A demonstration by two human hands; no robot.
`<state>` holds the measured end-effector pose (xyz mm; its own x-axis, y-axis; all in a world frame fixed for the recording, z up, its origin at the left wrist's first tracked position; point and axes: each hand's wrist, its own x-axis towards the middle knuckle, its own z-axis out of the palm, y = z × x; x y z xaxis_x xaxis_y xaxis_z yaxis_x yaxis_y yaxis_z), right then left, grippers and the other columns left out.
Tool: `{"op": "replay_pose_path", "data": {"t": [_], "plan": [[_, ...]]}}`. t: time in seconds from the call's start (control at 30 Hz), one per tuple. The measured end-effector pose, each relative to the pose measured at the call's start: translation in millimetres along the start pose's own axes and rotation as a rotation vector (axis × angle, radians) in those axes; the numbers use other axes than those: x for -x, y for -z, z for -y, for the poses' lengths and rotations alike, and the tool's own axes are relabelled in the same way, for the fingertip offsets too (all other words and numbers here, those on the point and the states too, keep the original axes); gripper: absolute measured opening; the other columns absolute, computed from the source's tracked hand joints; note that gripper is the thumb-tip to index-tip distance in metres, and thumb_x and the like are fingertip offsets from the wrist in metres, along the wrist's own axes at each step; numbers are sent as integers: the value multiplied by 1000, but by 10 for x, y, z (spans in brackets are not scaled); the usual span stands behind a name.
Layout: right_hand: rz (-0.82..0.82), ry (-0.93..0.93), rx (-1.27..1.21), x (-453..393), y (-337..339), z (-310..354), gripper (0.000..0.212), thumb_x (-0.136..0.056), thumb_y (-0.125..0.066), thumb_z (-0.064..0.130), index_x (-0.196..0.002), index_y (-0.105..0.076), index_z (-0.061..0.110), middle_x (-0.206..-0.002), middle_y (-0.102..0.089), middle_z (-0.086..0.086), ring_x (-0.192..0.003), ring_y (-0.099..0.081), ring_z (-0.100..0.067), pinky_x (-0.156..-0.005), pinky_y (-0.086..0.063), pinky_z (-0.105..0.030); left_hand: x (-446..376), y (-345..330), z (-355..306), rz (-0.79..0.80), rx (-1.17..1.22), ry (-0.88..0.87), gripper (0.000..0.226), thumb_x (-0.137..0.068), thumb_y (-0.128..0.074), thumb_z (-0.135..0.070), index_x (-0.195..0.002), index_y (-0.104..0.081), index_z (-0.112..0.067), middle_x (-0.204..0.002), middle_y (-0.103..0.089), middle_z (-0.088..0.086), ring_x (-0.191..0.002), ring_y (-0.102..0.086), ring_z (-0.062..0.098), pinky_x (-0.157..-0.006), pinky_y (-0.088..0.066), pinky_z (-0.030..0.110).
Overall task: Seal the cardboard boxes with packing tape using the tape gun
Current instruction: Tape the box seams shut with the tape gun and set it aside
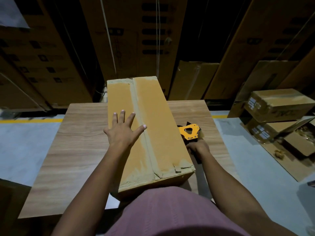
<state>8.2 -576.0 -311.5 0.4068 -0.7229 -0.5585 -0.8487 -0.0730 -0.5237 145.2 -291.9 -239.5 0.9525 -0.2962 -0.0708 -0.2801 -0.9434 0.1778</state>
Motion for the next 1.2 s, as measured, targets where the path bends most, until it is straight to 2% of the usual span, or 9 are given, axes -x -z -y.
{"op": "replay_pose_path", "data": {"t": [0.17,0.3,0.5,0.63,0.77,0.87,0.93,1.07,1.2], "plan": [[116,-19,-337,35,102,246,29,-90,-74,15,-108,-62,-4,-48,-55,-10,-42,-51,-21,-45,-43,-28,35,20,23,5,27,18,93,-80,-17,-94,-158,-15,-44,-170,-1,-7,-157,3,25,-100,-31,72],[161,2,-534,378,257,358,7,-98,-63,8,-95,-57,4,-44,-50,0,-30,-42,-8,-33,-34,-17,116,46,1,23,35,13,93,-82,-16,-93,-159,-13,-42,-171,0,-5,-157,3,27,-102,-31,70],[44,228,-697,1234,523,591,4,-96,-62,13,-93,-64,13,-81,-64,-8,-66,-59,-17,-50,-48,-24,338,81,-143,94,21,53,91,-85,-14,-89,-161,-6,-39,-171,6,-2,-156,7,33,-98,-37,66],[-43,424,-737,1755,509,762,27,-88,-64,21,-69,-65,2,-64,-66,0,-57,-57,-11,-56,-44,-26,495,54,-311,149,6,55,91,-89,-15,-84,-162,-2,-32,-170,10,4,-154,9,39,-91,-45,64],[61,537,-695,2037,327,798,30,-85,-68,31,-76,-73,3,-76,-70,-13,-58,-60,-19,-58,-49,-33,742,96,-518,269,-16,42,94,-93,-24,-80,-163,3,-23,-169,12,14,-152,8,47,-92,-46,67],[38,594,-493,2066,260,695,27,-87,-81,30,-74,-66,11,-74,-65,-11,-66,-61,-25,-67,-49,-42,922,269,-588,313,-190,-50,85,-100,-27,-69,-162,-12,-13,-165,-10,28,-148,-16,52,-107,-30,67],[65,605,-399,2121,248,634,38,-77,-84,40,-80,-62,10,-74,-60,-13,-69,-59,-29,-66,-48,-45,915,448,-524,213,-210,-130,62,-105,-28,-55,-148,-45,-12,-147,-45,25,-133,-44,43,-108,-27,57],[210,669,-406,2164,306,606,35,-88,-78,29,-96,-64,-1,-79,-65,-13,-71,-63,-26,-68,-52,-43,598,605,-301,222,699,47,50,-109,-33,-43,-109,-67,-7,-87,-66,4,-84,-63,22,-82,-47,37],[320,727,-408,2189,465,679,12,-96,-69,14,-90,-63,5,-70,-66,-5,-62,-62,-16,-62,-52,-31,442,809,-124,672,1574,360,99,-93,-12,-80,-133,-56,-1,-108,-71,24,-81,-72,25,-46,-51,23]]}}
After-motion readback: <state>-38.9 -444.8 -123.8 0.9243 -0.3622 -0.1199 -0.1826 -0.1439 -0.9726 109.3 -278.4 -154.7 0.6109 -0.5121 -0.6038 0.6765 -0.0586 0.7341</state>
